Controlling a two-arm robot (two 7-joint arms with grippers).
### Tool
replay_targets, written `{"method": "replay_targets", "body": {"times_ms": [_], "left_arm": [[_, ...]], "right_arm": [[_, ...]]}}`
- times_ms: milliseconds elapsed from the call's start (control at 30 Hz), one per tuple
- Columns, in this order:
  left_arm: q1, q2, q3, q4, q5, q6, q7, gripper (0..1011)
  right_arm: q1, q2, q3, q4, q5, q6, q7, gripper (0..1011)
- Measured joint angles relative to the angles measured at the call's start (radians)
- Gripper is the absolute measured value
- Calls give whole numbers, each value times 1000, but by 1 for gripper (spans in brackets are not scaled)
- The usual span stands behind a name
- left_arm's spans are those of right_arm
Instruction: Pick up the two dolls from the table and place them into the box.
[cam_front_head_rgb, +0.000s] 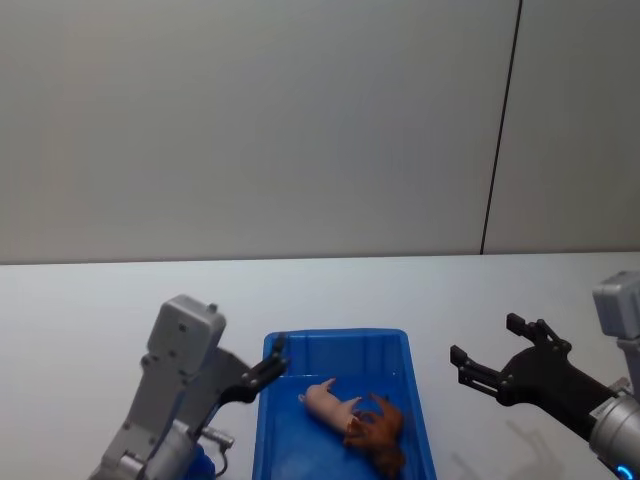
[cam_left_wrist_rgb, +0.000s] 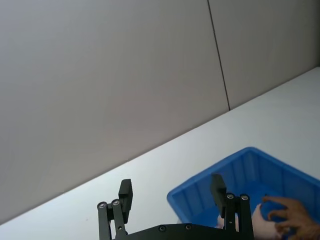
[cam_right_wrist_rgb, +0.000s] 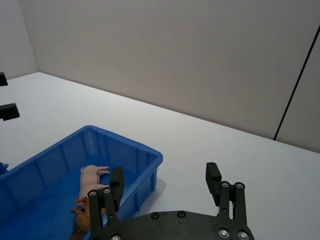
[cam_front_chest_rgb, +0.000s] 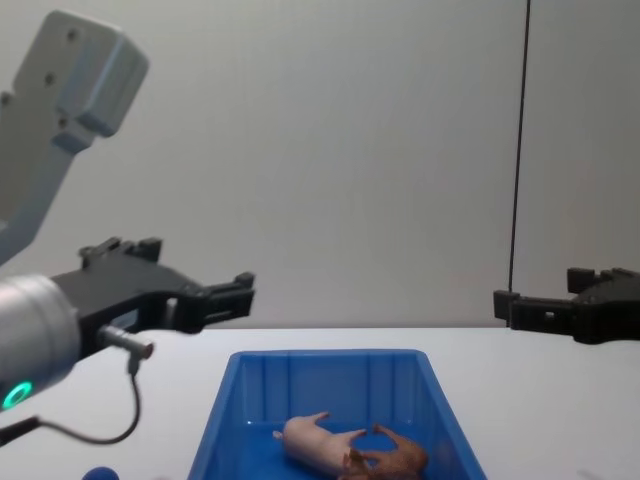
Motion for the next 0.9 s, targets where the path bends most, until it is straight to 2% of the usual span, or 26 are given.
{"method": "replay_targets", "body": {"times_ms": [167,400,900], "left_arm": [[40,29,-9,-22,-25,18,35,1000],[77,49,-17,-24,-56,21,64,1000],[126,62,-25,11,-106,25,83,1000]], "right_arm": [[-3,3,2,-2,1,-1,-1,1001],[-5,5,3,-3,2,-1,-2,1001],[-6,7,4,-4,3,-2,-2,1001]]}}
